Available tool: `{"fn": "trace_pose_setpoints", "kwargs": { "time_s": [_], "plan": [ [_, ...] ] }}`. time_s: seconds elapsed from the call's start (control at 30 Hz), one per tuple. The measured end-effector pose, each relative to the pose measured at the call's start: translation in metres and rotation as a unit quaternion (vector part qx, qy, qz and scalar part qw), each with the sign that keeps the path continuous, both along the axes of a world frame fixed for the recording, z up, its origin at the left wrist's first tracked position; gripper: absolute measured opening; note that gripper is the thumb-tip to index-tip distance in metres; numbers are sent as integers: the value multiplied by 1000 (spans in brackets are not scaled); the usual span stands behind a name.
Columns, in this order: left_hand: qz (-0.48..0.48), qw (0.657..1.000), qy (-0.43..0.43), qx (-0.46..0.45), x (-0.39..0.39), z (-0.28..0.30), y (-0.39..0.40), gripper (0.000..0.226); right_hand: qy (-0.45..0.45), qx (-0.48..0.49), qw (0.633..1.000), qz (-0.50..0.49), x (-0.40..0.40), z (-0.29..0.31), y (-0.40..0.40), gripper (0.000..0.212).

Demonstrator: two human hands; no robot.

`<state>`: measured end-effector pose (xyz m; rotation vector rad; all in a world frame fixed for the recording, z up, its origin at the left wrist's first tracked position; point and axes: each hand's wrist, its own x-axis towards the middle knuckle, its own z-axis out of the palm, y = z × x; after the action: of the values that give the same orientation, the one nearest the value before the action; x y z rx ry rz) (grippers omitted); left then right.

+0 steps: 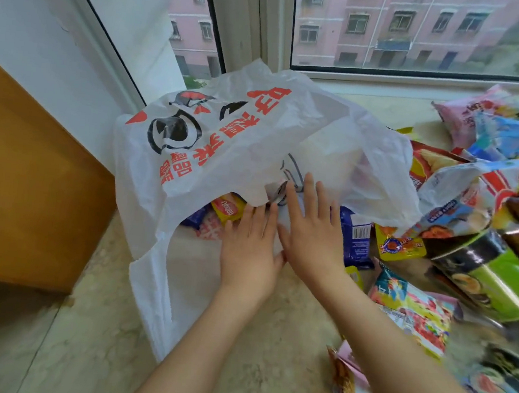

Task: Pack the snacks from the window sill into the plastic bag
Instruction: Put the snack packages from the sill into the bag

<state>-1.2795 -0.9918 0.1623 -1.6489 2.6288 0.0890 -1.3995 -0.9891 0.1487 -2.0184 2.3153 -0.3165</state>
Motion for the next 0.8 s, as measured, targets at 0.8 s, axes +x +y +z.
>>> {"fn": "trace_pose_setpoints", "kwargs": {
  "time_s": [0.8],
  "plan": [
    [221, 824, 479, 206, -114, -19, 29, 49, 6, 89, 990, -112, -74, 4, 158, 68]
  ]
}}
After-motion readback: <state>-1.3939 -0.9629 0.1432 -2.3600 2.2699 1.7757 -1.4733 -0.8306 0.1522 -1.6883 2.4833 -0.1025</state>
